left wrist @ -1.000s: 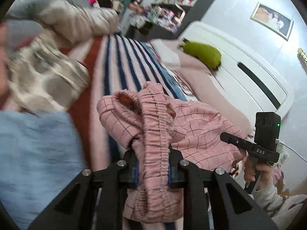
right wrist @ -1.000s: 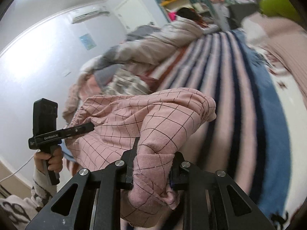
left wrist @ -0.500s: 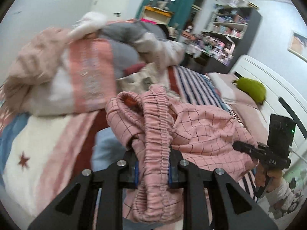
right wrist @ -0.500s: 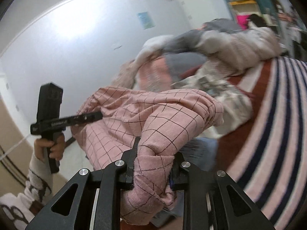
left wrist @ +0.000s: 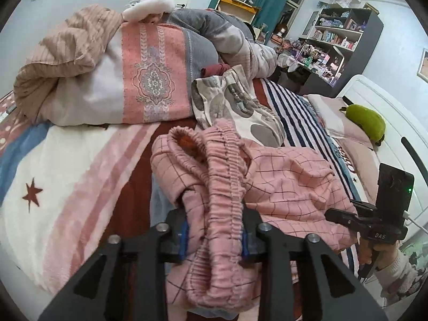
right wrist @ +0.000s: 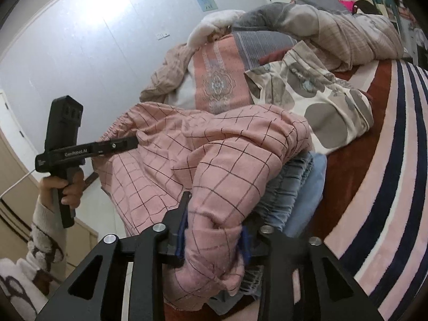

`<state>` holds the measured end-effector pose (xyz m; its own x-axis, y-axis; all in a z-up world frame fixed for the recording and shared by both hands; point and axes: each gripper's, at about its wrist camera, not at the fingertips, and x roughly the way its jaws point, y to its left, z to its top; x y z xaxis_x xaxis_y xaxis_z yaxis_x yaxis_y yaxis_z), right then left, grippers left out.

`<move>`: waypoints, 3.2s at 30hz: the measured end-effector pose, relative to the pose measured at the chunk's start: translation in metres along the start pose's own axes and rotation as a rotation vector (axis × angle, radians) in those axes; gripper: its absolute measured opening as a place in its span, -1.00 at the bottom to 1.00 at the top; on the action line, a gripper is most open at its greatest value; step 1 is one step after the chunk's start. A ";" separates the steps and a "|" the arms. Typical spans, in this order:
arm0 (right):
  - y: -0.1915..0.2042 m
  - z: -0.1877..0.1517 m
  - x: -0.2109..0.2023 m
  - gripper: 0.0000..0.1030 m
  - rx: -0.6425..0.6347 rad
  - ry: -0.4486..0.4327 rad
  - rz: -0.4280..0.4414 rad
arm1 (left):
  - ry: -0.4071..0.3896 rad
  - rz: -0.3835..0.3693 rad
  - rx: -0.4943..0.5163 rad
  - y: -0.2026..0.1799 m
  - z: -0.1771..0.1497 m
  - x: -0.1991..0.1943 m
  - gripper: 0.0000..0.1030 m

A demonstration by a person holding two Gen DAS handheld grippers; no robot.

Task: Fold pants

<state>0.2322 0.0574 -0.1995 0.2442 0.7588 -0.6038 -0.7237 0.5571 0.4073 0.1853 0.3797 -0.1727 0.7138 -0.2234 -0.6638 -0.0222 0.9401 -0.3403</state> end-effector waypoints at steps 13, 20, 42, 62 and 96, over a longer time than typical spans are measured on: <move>0.007 -0.007 -0.030 0.08 -0.028 -0.008 -0.020 | -0.071 0.254 0.086 -0.045 -0.007 -0.027 0.29; 0.014 -0.026 -0.074 0.23 -0.031 -0.068 -0.099 | -0.210 0.358 0.169 -0.096 -0.022 -0.071 0.48; 0.017 -0.136 -0.304 0.99 -0.071 -0.478 -0.589 | -0.498 0.230 0.259 -0.338 -0.103 -0.072 0.97; 0.016 -0.148 -0.338 0.99 -0.037 -0.543 -0.630 | -0.479 0.206 0.281 -0.365 -0.110 -0.072 0.97; 0.021 -0.151 -0.342 0.99 -0.035 -0.552 -0.632 | -0.483 0.190 0.282 -0.373 -0.114 -0.078 0.98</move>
<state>0.0363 -0.2410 -0.0879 0.8847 0.3686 -0.2855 -0.3619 0.9290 0.0780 0.0580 0.0169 -0.0697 0.9551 0.0359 -0.2943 -0.0409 0.9991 -0.0110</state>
